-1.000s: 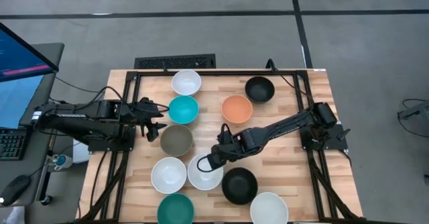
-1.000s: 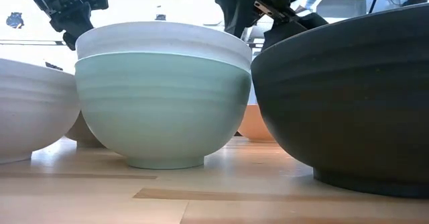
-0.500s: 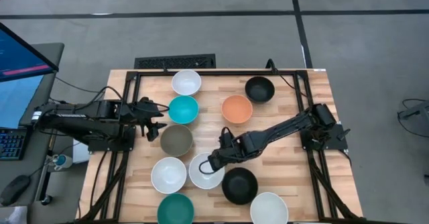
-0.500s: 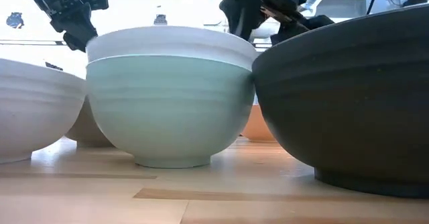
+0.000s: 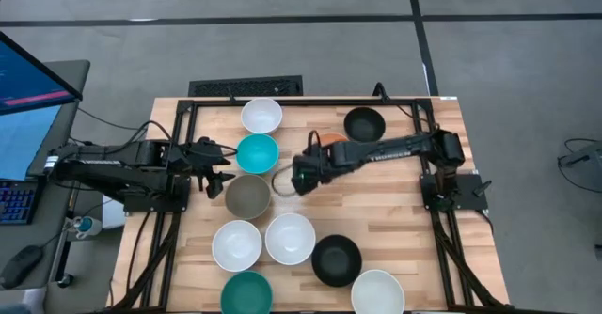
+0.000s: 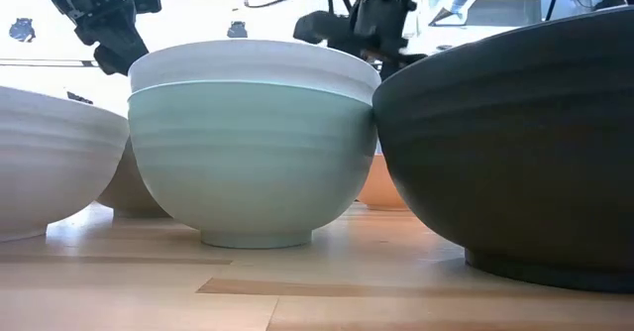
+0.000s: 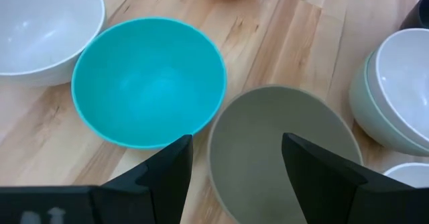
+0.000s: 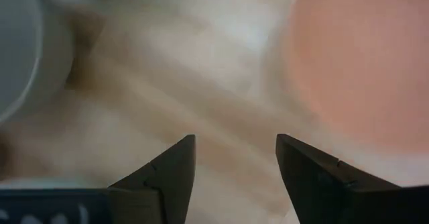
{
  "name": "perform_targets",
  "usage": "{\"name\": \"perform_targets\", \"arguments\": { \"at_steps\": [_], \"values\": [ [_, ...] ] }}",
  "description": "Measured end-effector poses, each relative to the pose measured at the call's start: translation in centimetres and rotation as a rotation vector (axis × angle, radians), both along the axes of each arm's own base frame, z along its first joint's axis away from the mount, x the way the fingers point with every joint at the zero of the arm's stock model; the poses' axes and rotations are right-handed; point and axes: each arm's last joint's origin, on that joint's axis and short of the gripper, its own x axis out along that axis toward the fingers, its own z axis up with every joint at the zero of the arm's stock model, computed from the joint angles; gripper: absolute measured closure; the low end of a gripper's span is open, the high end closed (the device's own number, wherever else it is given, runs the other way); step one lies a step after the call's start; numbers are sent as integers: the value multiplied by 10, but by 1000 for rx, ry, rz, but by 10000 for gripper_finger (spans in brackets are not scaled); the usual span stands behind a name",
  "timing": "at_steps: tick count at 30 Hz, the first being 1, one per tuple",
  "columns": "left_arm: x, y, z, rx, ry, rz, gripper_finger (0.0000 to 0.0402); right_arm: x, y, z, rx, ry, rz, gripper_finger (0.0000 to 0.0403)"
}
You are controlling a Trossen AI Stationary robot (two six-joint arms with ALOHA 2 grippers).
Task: Nest bowls inside each other
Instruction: Stack the orange bowl on the white bowl
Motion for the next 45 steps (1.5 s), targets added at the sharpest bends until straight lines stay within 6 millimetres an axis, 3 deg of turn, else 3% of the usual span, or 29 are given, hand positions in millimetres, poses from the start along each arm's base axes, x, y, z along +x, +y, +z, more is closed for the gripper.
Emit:
{"name": "perform_targets", "arguments": {
  "at_steps": [7, 13, 39, 45],
  "values": [
    [0, 0, 0, 0, 0, 1, 180, 4, -28, 19, -44, -21, 59, 173],
    [0, 0, 0, 9, 6, 4, 180, 0, -44, 10, -43, 41, 78, 173],
    [-1, 1, -1, 34, 21, -1, 180, -15, -43, -51, 34, 133, 72, 152],
    [-1, 1, -1, 44, 23, -12, 180, -16, -46, -56, 37, 127, 47, 160]
  ]
}}
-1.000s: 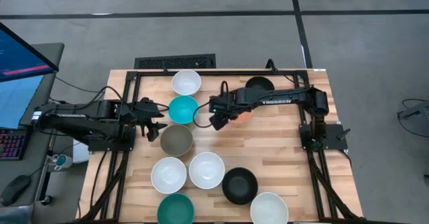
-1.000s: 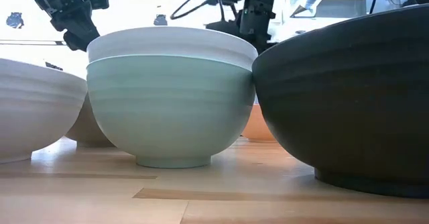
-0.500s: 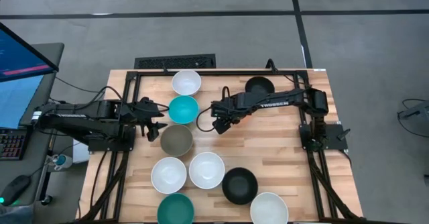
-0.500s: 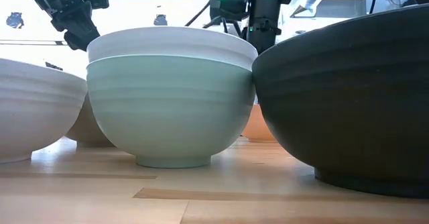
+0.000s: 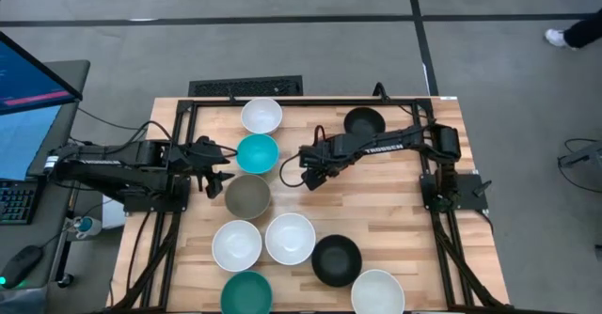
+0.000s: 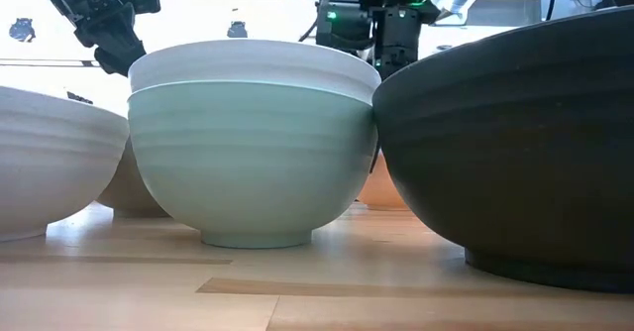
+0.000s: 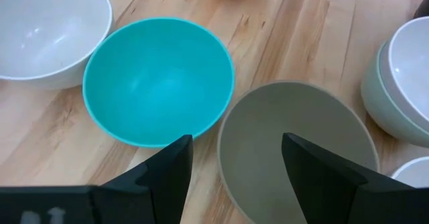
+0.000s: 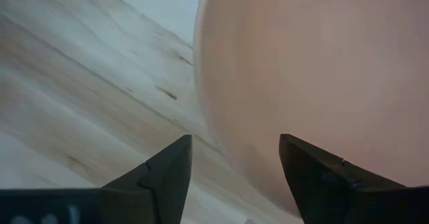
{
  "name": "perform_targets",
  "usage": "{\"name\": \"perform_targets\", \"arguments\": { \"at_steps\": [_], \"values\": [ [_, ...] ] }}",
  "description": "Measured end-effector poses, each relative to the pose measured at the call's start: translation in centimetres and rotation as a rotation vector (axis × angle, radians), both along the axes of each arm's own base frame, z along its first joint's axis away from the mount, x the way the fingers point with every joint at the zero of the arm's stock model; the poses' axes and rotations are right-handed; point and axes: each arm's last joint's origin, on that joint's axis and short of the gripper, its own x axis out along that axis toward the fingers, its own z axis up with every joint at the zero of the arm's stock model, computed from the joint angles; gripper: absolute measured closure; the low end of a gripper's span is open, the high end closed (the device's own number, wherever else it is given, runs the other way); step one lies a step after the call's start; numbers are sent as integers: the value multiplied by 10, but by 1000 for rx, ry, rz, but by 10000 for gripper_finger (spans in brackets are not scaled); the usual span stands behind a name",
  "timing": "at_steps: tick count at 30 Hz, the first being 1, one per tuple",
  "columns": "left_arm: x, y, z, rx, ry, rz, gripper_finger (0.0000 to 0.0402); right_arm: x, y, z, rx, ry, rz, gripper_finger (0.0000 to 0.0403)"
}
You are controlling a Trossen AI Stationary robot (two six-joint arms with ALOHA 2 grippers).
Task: Nest bowls inside each other
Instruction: Stack the orange bowl on the white bowl
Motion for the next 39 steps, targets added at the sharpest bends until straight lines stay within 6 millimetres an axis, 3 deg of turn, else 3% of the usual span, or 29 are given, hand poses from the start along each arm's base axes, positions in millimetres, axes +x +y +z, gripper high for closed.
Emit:
{"name": "perform_targets", "arguments": {
  "at_steps": [5, 11, 24, 27, 32, 35, 39],
  "values": [
    [0, 0, 0, 0, 1, 0, 180, 3, -5, -8, -4, 3, -10, 190],
    [-1, 0, -1, 4, 19, 3, 180, 6, -8, -19, -9, 21, -8, 254],
    [-2, 1, -2, 41, 32, 14, 180, 8, -8, -16, -42, 5, -21, 370],
    [-2, 1, -2, 42, 31, 14, 180, 13, -7, -3, -43, -38, -2, 391],
    [-1, 1, -1, 27, 12, 25, 180, 24, 8, 29, -43, -106, 109, 385],
    [0, 1, -1, 2, 11, 29, 180, 30, 37, 59, -72, -129, 299, 390],
    [2, 1, -3, -11, 23, 38, 180, 36, 92, 104, -100, -264, 567, 389]
  ]
}}
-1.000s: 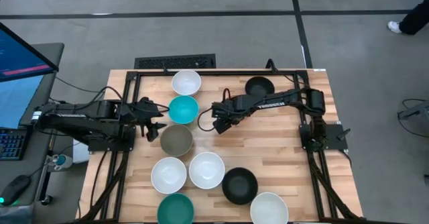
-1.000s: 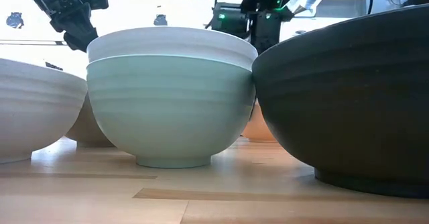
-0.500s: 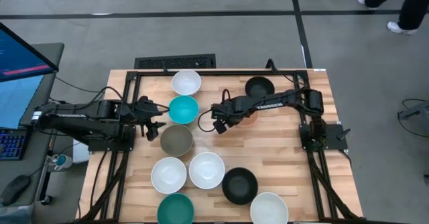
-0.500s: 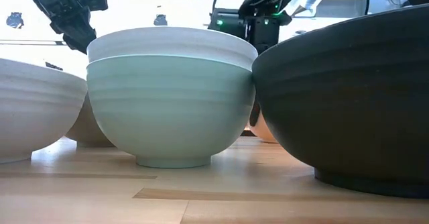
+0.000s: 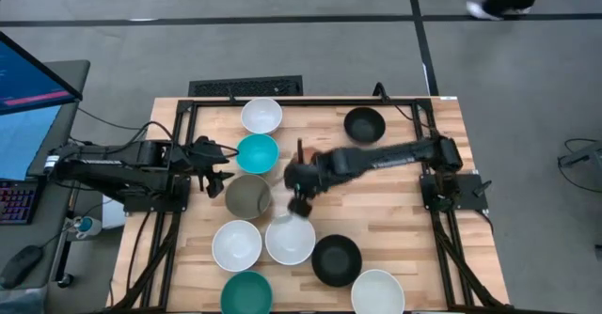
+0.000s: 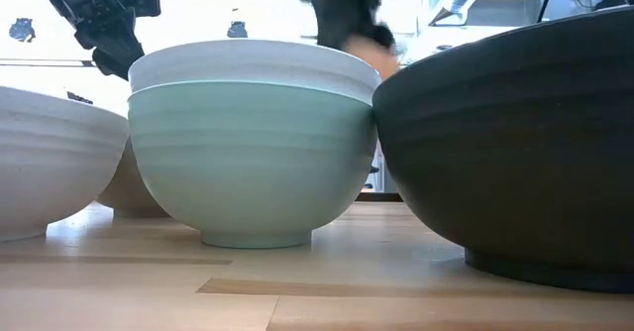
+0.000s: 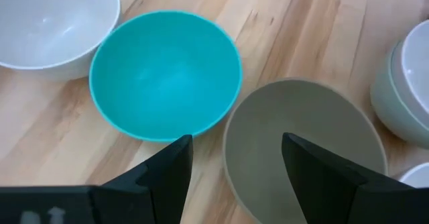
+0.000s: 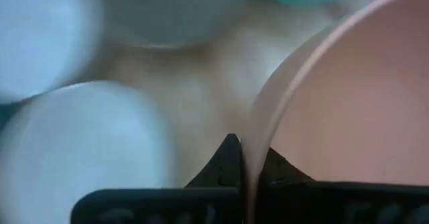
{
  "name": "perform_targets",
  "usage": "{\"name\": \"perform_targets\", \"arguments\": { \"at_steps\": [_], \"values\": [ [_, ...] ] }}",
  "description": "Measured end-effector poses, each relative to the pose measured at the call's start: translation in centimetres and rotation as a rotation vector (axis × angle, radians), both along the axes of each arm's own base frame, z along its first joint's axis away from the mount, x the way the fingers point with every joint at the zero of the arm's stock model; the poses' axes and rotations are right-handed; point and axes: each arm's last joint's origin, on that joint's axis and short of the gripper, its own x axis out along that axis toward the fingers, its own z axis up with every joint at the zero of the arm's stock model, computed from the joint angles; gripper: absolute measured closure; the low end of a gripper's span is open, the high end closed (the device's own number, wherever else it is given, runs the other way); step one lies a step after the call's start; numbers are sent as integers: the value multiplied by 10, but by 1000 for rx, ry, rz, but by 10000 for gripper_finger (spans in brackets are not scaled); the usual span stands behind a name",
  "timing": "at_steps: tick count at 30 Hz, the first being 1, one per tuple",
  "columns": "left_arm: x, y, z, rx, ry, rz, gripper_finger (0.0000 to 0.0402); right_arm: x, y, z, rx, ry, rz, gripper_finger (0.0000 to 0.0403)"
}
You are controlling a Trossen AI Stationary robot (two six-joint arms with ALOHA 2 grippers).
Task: Nest bowls inside each other
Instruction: Stack the orange bowl on the white bowl
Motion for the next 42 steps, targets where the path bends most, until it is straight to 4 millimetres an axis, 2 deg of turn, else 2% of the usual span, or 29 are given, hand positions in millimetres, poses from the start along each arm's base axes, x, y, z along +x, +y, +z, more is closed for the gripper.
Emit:
{"name": "perform_targets", "arguments": {
  "at_steps": [3, 6, 8, 12, 17, 21, 29, 34, 38, 42],
  "values": [
    [3, 0, -2, -6, 15, 7, 180, -7, 39, 38, -13, -87, 188, 374],
    [9, 0, -5, -17, 25, -1, 180, -23, 69, 58, -17, -84, 352, 366],
    [14, -1, -7, -28, 37, -11, 180, -33, 85, 57, 24, -33, 447, 368],
    [24, -1, -14, -55, 72, -19, 180, -50, 117, 50, 51, 50, 531, 385],
    [37, -2, -19, -67, 66, -26, 180, -43, 149, 34, 18, -6, 600, 383],
    [45, -7, -16, -51, 12, -57, 180, -31, 156, 19, 13, -21, 615, 373],
    [40, -27, -13, -52, -21, -88, 180, -5, 154, -5, 47, -58, 696, 385],
    [33, -39, -7, -38, -67, -97, 180, 8, 141, -4, 38, -113, 677, 372],
    [26, -44, -3, -18, -98, -84, 180, 12, 130, -5, 36, -97, 652, 378],
    [23, -47, -3, 5, -102, -78, 180, 13, 127, -5, 40, -102, 646, 382]
  ]
}}
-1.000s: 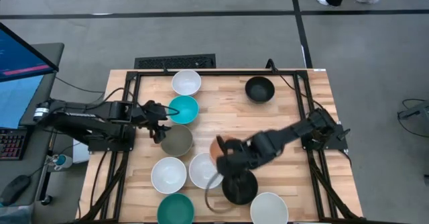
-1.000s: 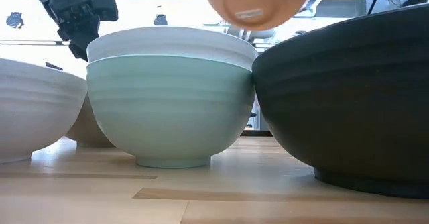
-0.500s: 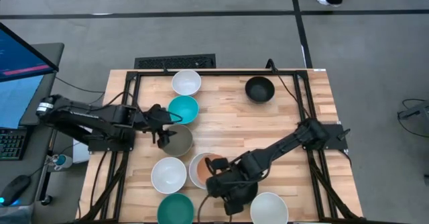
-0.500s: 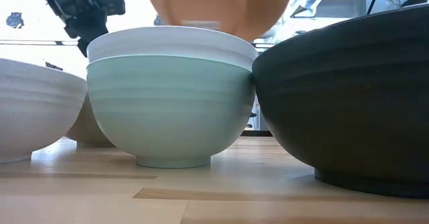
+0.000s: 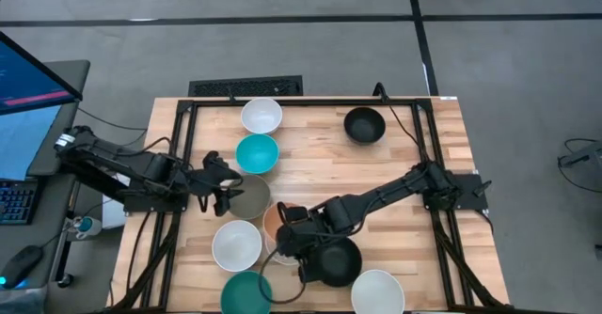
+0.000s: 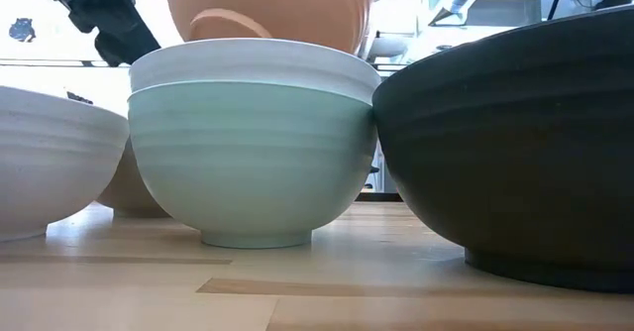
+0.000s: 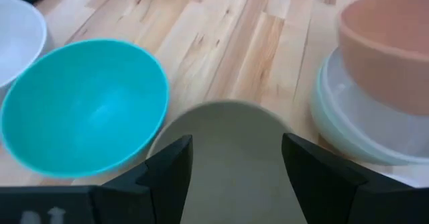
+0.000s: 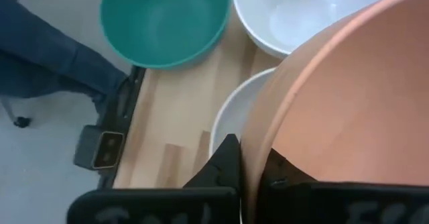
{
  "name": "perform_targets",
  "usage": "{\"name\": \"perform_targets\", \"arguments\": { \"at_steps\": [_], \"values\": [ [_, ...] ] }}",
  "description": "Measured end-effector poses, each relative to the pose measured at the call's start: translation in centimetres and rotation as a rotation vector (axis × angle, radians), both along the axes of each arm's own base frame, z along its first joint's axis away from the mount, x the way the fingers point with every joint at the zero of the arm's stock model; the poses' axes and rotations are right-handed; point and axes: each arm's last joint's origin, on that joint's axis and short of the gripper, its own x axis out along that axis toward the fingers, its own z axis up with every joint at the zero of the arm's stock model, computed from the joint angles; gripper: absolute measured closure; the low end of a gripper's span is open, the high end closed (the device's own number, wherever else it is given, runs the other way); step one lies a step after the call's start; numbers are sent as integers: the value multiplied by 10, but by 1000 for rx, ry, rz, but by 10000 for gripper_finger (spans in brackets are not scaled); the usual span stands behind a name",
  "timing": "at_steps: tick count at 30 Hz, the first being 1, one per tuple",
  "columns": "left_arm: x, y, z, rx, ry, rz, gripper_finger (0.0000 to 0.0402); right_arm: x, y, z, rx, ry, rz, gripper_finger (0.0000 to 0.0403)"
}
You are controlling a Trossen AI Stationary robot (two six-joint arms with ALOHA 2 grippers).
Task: Nest bowls inside each other
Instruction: Stack the orange bowl on the white bowl, then stack the black bowl on the orange bowl
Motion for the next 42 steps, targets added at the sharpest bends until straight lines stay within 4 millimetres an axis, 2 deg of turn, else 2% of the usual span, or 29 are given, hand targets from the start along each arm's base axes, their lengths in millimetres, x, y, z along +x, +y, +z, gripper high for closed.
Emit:
{"name": "perform_targets", "arguments": {
  "at_steps": [7, 14, 18, 25, 28, 30, 33, 37, 42],
  "values": [
    [-2, 0, -1, 6, 17, 3, 180, 6, 7, -18, 100, 94, -57, 343],
    [-3, 0, -2, 7, 31, 6, 180, 8, 6, -31, 41, 123, -111, 318],
    [-3, 0, -2, 7, 31, 6, 180, 10, 4, -28, -4, 70, -155, 324],
    [-3, 0, -2, -11, 28, 22, 180, 9, 4, -26, 5, 76, -177, 339],
    [-3, 0, -2, -22, 24, 31, 180, 8, -3, -10, -19, -3, -247, 339],
    [-2, 0, -2, -28, 15, 32, 180, 4, -17, 10, -58, -78, -372, 339],
    [2, -2, 3, -65, -46, 14, 180, -1, -57, 40, -113, -154, -582, 327],
    [12, -9, 18, -157, -220, -64, 180, -40, -115, 82, -255, -136, -818, 290],
    [18, -16, 33, -195, -377, -131, 180, -103, -164, 134, -307, -147, -1008, 227]
  ]
}}
